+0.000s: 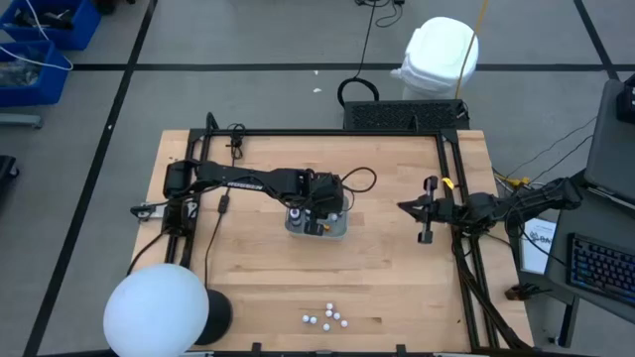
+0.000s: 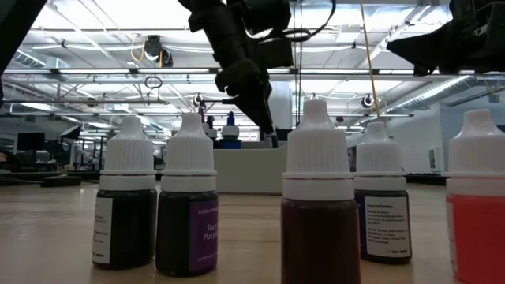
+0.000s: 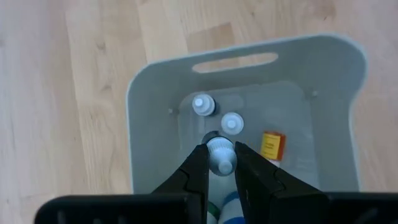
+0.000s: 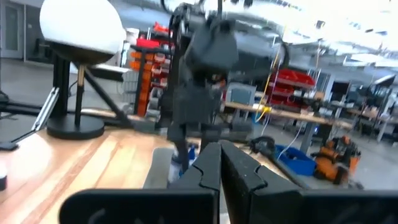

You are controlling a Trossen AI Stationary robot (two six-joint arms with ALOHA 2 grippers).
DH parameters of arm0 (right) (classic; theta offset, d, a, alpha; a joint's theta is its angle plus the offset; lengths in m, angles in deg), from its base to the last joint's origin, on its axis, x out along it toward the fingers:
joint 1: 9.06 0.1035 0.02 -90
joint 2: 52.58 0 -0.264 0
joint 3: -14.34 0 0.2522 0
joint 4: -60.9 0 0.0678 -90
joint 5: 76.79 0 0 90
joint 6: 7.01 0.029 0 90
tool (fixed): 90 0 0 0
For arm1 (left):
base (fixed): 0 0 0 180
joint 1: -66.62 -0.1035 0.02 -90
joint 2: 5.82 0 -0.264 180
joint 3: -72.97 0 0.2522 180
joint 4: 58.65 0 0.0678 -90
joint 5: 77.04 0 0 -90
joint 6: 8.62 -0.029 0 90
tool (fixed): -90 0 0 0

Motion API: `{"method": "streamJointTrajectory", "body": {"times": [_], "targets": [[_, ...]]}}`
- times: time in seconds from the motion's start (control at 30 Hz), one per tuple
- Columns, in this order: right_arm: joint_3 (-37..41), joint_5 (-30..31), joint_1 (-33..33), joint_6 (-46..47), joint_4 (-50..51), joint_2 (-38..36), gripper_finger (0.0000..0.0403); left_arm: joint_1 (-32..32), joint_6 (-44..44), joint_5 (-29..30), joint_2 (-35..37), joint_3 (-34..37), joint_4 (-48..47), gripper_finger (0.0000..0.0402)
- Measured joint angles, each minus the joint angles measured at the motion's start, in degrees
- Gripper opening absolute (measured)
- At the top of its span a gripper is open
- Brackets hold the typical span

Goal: Pick & Place food coloring
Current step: Put the small black food coloring bottle into the gray bin

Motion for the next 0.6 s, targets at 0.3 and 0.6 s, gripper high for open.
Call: {"method": "streamJointTrajectory", "body": {"times": [0.3,0.6], "targets": [[0.01,-0.16,0.0,-2.9,-4.55,0.14,0.0,-1.48,-1.5,0.04,-2.58,0.02,-0.51,0.0058],[0.01,-0.19,0.0,-1.39,-4.11,0.84,0.0,-3.04,-2.58,-1.05,-5.28,0.02,1.15,0.0058]]}}
